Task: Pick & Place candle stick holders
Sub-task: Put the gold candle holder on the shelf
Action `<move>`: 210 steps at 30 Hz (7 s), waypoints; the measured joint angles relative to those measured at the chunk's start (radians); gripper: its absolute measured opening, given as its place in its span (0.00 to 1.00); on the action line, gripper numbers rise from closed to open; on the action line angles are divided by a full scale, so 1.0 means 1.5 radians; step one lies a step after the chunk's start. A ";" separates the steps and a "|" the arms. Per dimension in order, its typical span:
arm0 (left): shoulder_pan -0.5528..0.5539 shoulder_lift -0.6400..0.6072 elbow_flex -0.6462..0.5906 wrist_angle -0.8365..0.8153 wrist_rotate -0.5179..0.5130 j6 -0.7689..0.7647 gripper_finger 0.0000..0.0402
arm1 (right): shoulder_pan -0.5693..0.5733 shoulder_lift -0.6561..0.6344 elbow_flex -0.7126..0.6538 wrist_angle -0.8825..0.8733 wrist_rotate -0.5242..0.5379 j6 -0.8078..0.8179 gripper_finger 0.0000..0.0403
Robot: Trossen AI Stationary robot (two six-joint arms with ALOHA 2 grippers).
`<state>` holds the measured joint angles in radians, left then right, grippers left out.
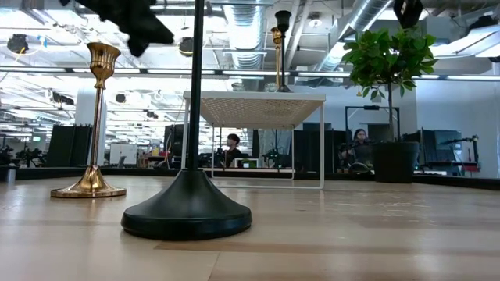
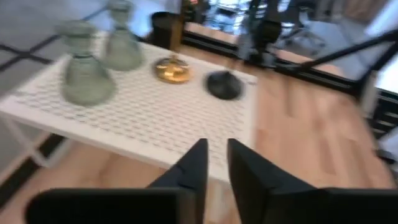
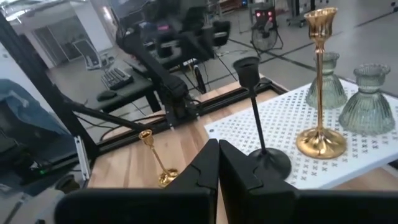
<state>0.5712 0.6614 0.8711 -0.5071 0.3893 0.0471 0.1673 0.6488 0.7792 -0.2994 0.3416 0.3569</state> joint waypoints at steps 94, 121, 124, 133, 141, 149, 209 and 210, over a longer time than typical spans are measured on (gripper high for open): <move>-0.690 0.221 -0.381 0.466 -0.436 -0.194 0.56 | 0.015 0.105 0.000 0.117 0.000 0.135 0.00; -0.690 0.217 -0.268 0.238 -0.455 -0.304 0.04 | 0.015 0.105 0.000 0.114 0.000 0.126 0.00; -0.690 0.216 -0.217 0.147 -0.473 -0.298 0.04 | 0.015 0.105 0.000 0.114 0.000 0.122 0.00; -0.658 0.205 -0.130 0.066 -0.486 -0.217 0.04 | 0.015 0.105 0.000 0.109 0.000 0.109 0.00; -0.623 0.191 -0.130 0.034 -0.486 -0.209 0.04 | 0.015 0.105 0.000 0.108 -0.012 0.110 0.00; -0.587 0.191 -0.130 0.036 -0.486 -0.209 0.04 | 0.015 0.105 0.000 0.092 -0.037 0.111 0.00; -0.139 0.473 0.249 0.132 -0.409 -0.119 0.06 | 0.015 0.105 0.000 0.025 -0.036 0.110 0.00; -0.139 0.473 0.249 0.136 -0.411 -0.119 0.07 | 0.015 0.105 0.000 0.025 -0.036 0.109 0.00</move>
<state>0.3626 1.3712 1.2449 -0.3038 -0.2270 -0.1314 0.1894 0.8059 0.7792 -0.2619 0.2877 0.5210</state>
